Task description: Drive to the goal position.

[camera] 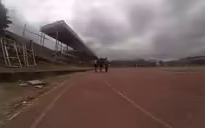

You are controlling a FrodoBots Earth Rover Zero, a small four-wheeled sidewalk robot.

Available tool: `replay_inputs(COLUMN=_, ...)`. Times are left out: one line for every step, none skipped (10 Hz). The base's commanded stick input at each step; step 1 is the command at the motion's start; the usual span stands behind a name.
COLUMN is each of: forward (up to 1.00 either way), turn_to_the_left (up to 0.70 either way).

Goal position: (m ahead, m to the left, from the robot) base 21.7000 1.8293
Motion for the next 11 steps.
replay_inputs(forward=0.7, turn_to_the_left=0.0)
replay_inputs(forward=0.7, turn_to_the_left=0.0)
replay_inputs(forward=0.7, turn_to_the_left=0.18)
replay_inputs(forward=0.7, turn_to_the_left=0.0)
replay_inputs(forward=0.7, turn_to_the_left=0.0)
replay_inputs(forward=0.7, turn_to_the_left=0.0)
replay_inputs(forward=0.7, turn_to_the_left=0.0)
replay_inputs(forward=0.7, turn_to_the_left=0.0)
replay_inputs(forward=0.7, turn_to_the_left=0.0)
replay_inputs(forward=0.7, turn_to_the_left=0.0)
replay_inputs(forward=0.7, turn_to_the_left=0.0)
